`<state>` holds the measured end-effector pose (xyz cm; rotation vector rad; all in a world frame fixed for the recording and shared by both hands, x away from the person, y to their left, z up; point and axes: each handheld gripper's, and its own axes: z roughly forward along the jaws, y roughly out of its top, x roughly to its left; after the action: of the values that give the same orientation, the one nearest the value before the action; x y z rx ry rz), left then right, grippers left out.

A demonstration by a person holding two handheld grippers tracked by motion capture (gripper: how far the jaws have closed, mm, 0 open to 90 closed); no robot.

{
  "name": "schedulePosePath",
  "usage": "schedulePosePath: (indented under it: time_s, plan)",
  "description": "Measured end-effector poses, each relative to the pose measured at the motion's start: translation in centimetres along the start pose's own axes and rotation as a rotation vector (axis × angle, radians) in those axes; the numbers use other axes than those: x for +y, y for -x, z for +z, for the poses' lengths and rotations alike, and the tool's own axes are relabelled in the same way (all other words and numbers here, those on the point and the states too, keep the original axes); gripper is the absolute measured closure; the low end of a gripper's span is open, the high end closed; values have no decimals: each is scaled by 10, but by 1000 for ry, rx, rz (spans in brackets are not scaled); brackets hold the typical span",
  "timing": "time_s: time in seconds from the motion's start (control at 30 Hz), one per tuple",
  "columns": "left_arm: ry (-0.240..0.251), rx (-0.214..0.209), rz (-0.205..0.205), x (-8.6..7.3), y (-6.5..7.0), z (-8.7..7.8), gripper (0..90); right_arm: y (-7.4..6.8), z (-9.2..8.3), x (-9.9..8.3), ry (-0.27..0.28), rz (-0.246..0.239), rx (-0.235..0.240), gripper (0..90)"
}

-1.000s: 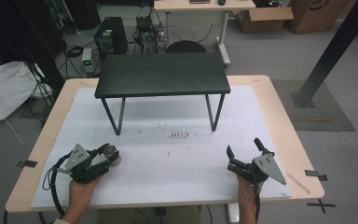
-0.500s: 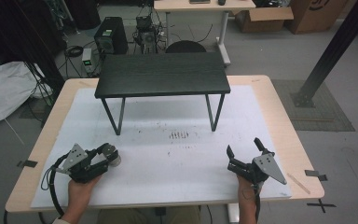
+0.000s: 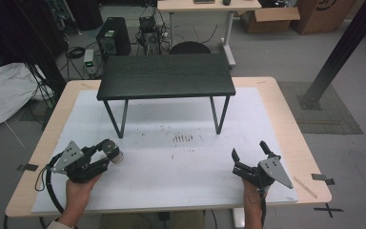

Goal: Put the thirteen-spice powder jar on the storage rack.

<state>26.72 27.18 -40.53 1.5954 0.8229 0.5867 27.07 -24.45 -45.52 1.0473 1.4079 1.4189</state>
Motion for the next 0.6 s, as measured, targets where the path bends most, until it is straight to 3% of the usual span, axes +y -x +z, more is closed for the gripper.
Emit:
schedulePosePath:
  time_s: [0.47, 0.6]
  plan:
    - [46, -44, 13, 42, 6, 0, 489, 0, 0, 0, -1, 1, 0, 5]
    - [65, -63, 27, 62, 9, 0, 489, 0, 0, 0, 0, 1, 0, 5]
